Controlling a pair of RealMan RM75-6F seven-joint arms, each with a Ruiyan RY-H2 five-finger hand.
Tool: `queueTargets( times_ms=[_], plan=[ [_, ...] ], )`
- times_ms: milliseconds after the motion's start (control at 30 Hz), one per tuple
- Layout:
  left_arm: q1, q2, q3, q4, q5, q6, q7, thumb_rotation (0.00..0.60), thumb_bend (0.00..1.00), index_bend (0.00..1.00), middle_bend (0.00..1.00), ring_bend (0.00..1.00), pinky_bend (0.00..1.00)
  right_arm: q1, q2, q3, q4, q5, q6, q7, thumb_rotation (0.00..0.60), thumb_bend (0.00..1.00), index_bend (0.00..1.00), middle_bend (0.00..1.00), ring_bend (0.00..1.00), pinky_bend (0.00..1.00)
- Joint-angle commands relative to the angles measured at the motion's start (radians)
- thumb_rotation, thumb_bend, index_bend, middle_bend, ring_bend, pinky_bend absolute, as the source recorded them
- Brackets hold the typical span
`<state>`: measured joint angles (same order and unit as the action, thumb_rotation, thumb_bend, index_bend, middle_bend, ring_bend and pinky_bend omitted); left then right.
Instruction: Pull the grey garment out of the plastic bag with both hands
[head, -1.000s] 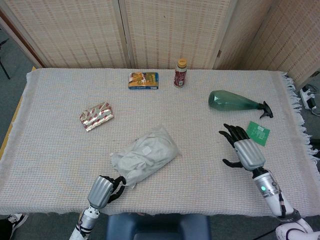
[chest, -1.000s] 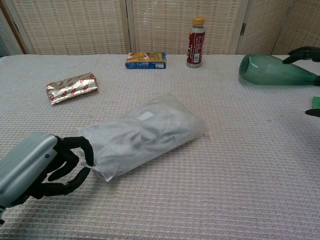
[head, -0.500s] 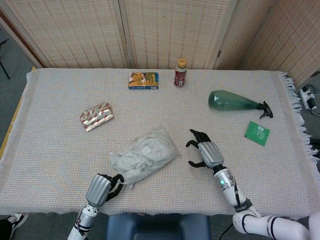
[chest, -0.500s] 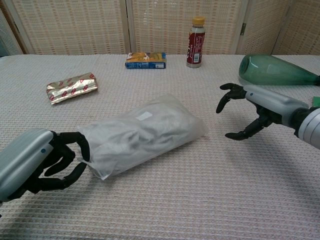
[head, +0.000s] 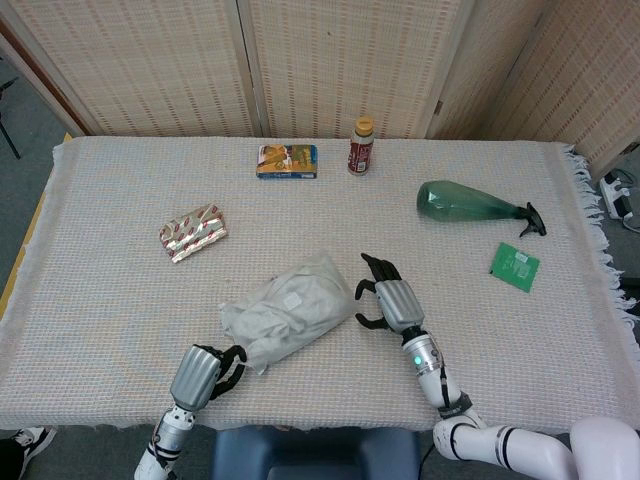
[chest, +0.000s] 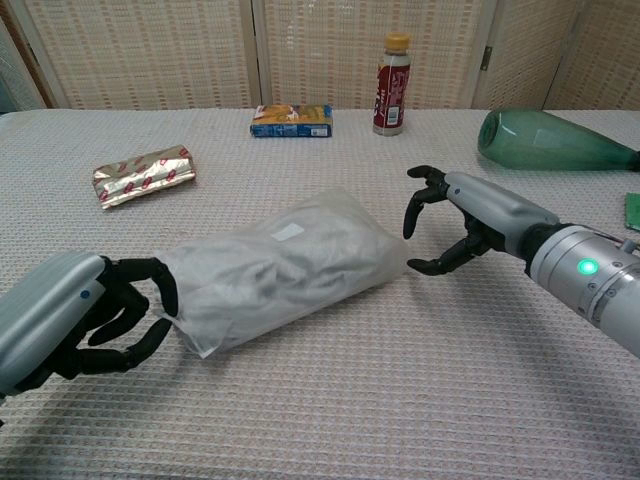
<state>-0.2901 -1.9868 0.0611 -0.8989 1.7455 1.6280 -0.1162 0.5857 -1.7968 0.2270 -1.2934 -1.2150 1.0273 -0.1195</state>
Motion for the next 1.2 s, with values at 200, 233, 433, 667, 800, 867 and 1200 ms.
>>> queueTargets(
  times_ms=[200,233,433,667,800,867,1200],
  plan=[
    [-0.004,0.005,-0.008,0.001,-0.006,-0.005,-0.008,0.599,0.55,0.81,1.00,1.00,1.00,0.032,-0.060,0.017,0.074,0.024,-0.018,-0.005,0.600,0.22,0.50,0.00,0.00,0.00],
    [-0.005,0.005,-0.009,0.001,-0.007,-0.006,-0.011,0.600,0.55,0.81,1.00,1.00,1.00,0.035,-0.067,0.017,0.081,0.025,-0.019,-0.004,0.600,0.22,0.50,0.00,0.00,0.00],
    [-0.009,0.012,-0.018,0.004,-0.013,-0.005,-0.022,0.600,0.55,0.81,1.00,1.00,1.00,0.041,-0.097,0.026,0.120,0.024,-0.003,0.006,0.600,0.30,0.60,0.00,0.00,0.00],
    [-0.009,0.017,-0.021,0.012,-0.018,-0.005,-0.030,0.600,0.55,0.80,1.00,1.00,1.00,0.041,-0.099,0.033,0.129,0.033,0.003,0.001,0.600,0.35,0.67,0.01,0.00,0.00],
    [-0.010,0.017,-0.023,0.014,-0.019,-0.003,-0.034,0.599,0.55,0.80,1.00,1.00,1.00,0.042,-0.090,0.034,0.124,0.043,-0.005,-0.011,0.600,0.35,0.68,0.02,0.00,0.00],
    [-0.011,0.018,-0.024,0.015,-0.019,-0.002,-0.033,0.599,0.55,0.81,1.00,1.00,1.00,0.043,-0.086,0.035,0.122,0.048,-0.010,-0.017,0.600,0.36,0.68,0.02,0.00,0.00],
    [-0.011,0.027,-0.026,0.020,-0.020,0.006,-0.044,0.600,0.55,0.80,1.00,1.00,1.00,0.040,-0.056,0.041,0.096,0.072,-0.027,-0.017,0.600,0.36,0.66,0.02,0.00,0.00]
  ],
)
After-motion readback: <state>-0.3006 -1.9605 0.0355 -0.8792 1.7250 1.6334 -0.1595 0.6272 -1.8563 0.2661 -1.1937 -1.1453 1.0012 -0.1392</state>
